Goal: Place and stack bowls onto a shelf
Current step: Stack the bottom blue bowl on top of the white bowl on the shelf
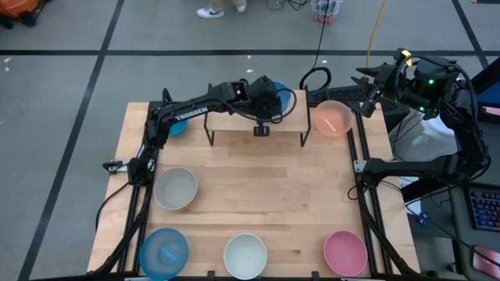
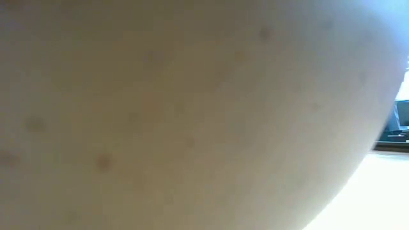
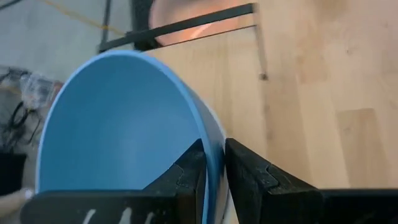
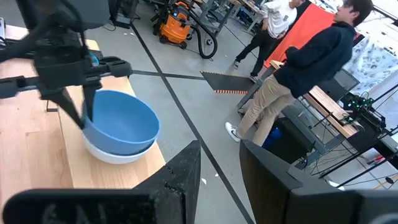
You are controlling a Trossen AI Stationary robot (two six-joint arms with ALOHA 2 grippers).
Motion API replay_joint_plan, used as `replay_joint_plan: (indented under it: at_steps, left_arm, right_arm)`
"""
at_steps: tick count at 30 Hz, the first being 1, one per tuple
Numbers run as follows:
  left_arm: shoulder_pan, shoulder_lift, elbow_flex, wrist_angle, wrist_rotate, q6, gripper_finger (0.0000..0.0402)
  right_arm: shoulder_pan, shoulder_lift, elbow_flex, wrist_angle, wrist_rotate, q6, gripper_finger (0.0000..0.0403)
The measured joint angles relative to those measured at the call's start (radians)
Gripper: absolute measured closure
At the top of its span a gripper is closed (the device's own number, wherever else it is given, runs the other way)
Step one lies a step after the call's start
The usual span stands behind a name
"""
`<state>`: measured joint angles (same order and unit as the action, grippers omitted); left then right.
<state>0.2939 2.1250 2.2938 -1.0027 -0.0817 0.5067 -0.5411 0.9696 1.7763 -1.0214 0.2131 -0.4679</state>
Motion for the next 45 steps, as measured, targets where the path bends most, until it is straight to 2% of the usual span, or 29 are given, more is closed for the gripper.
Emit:
replay_joint_plan:
  at_steps: [6,10,20,24,31,45]
  left_arm:
    - [-0.015,-0.001,0.0,0.009,-0.011,0.072,0.0339]
    - [-0.014,-0.001,0.0,0.0,-0.022,0.057,0.034]
    - [-0.007,-0.001,0.0,0.001,-0.025,0.032,0.039]
    - [-0.007,-0.001,0.0,0.002,-0.035,-0.014,0.0371]
    - [-0.007,-0.001,0.0,0.005,-0.135,-0.024,0.0323]
    - [-0.029,-0.049,0.001,0.015,-0.13,-0.019,0.0319]
  right_arm:
    - [0.0,0.0,0.0,0.0,0.0,0.001,0.0296]
    - [0.0,0.0,0.0,0.0,0.0,0.002,0.0296]
    - [0.0,0.0,0.0,0.0,0.0,0.003,0.0296]
    - [0.0,0.0,0.0,-0.001,0.0,0.003,0.0296]
    - [0.0,0.0,0.0,-0.001,0.0,0.003,0.0296]
    - [0.0,0.0,0.0,-0.001,0.0,0.003,0.0296]
